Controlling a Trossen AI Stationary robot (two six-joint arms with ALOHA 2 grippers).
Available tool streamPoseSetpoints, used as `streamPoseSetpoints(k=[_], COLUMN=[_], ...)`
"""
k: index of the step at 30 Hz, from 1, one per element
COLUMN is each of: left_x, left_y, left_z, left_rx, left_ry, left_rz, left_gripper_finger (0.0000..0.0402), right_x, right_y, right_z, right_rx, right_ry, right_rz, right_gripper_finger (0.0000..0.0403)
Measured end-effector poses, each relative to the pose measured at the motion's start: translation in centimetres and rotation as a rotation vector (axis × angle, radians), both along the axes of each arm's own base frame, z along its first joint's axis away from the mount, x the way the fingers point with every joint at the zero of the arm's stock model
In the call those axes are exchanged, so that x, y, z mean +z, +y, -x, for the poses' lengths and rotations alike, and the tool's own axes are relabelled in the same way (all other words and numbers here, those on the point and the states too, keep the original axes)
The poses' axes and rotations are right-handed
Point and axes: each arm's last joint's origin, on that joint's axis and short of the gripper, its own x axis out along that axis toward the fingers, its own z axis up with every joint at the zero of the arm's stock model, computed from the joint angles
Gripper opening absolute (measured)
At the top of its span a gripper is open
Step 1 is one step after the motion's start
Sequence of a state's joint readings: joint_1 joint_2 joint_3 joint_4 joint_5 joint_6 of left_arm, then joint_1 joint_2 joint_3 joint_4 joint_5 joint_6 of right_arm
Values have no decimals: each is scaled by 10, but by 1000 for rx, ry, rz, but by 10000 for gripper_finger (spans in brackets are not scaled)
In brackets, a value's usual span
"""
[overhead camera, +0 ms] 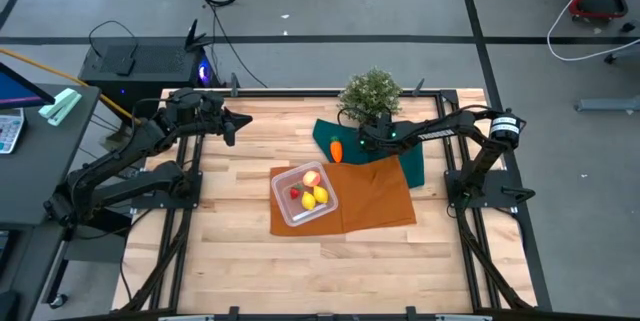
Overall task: Pick and placing Produce into tupperware
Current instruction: Put the green pear into the transparent bin
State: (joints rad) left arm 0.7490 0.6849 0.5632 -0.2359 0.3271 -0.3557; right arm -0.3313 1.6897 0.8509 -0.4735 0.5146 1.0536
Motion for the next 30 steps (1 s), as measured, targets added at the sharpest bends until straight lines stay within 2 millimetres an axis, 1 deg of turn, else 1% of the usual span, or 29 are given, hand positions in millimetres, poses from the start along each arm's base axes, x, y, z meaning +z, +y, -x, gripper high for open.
streamPoseSetpoints(k=[5, 12, 17, 22, 26, 30], left_x=[0, 0, 0, 0, 0, 0], left_y=[0, 0, 0, 0, 0, 0], left_z=[0, 0, 0, 0, 0, 0], left_rx=[0, 0, 0, 0, -1, -1], left_ry=[0, 0, 0, 0, 1, 1], left_rz=[0, 0, 0, 0, 0, -1], left_gripper_finger=[22, 31, 29, 21, 23, 28], right_x=[2, 15, 26, 36, 43, 54], right_y=[0, -2, -1, 13, 30, 47], right_z=[0, -8, -14, -26, -35, -45], right_rx=[1, 22, 72, 147, 217, 281], right_ry=[-7, -17, 6, -10, -28, -42], right_rz=[-11, -14, -26, -51, -69, -76], right_gripper_finger=[181, 178, 179, 177, 178, 177])
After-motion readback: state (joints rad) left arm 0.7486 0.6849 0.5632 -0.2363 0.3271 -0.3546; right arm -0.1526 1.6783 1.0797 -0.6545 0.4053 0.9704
